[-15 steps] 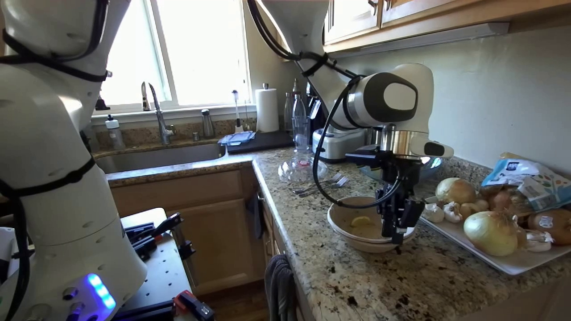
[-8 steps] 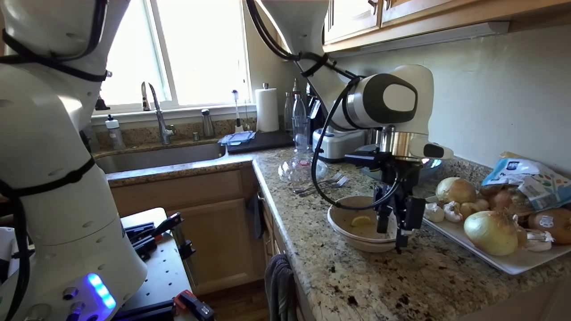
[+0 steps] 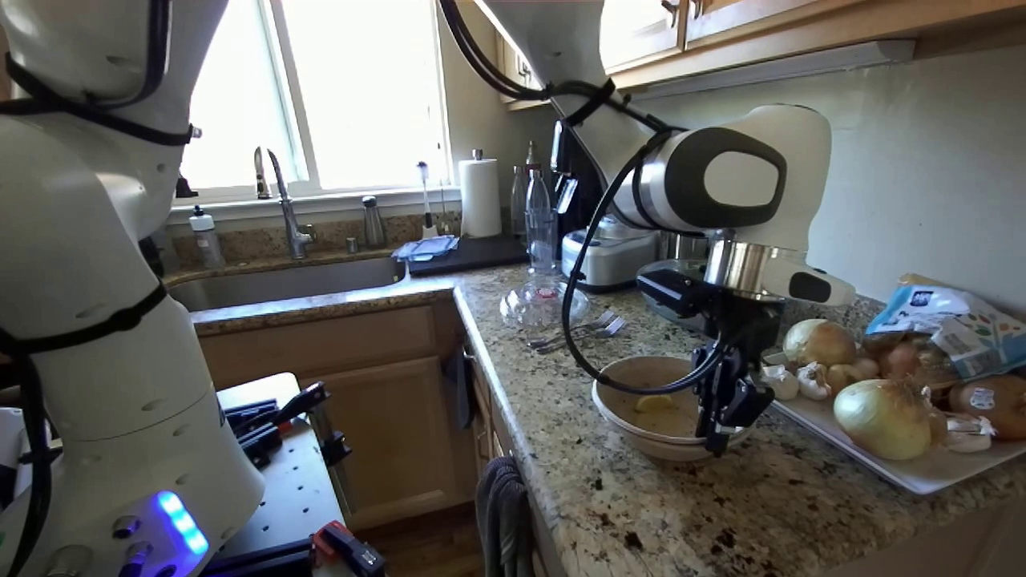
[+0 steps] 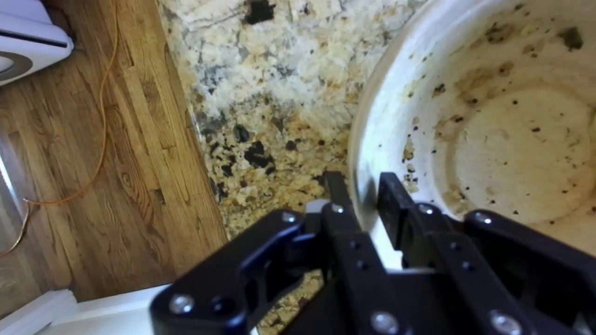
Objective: Pick the forks from the bowl and put it on the counter, then unstack the bowls
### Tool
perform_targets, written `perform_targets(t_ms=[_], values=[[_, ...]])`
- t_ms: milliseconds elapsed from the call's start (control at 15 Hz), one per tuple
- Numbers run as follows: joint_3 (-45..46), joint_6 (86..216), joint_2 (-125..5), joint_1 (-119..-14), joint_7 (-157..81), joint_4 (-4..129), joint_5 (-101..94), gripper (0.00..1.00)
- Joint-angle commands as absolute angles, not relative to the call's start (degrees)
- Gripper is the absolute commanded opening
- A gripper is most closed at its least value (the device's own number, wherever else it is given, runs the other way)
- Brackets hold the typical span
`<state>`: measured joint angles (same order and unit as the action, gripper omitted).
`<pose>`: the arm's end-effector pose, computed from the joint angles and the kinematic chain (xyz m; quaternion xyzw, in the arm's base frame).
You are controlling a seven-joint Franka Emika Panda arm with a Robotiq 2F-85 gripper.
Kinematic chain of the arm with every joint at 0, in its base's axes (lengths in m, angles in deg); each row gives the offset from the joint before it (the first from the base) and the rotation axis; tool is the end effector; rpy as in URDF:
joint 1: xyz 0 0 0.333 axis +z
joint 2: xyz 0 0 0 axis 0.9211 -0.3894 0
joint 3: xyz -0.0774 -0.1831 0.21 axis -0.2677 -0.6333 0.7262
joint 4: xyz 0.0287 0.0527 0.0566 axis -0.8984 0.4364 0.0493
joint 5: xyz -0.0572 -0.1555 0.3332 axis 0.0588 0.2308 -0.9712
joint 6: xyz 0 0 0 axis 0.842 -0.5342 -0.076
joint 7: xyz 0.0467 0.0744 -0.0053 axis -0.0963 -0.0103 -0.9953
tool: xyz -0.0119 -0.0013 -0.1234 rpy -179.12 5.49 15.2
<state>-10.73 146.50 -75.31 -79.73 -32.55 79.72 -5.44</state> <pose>0.5122 -0.2675 0.1738 0.9463 -0.3004 -0.1022 0.0619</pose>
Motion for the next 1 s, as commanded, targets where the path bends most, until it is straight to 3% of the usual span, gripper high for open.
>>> perform_targets(t_ms=[0,933], values=[[-9.7,147.0,-72.1,-82.6,-35.2,82.1,-9.2,0.06],[-5.0,144.5,-71.1,-88.2,-51.4,81.4,-19.2,0.07]])
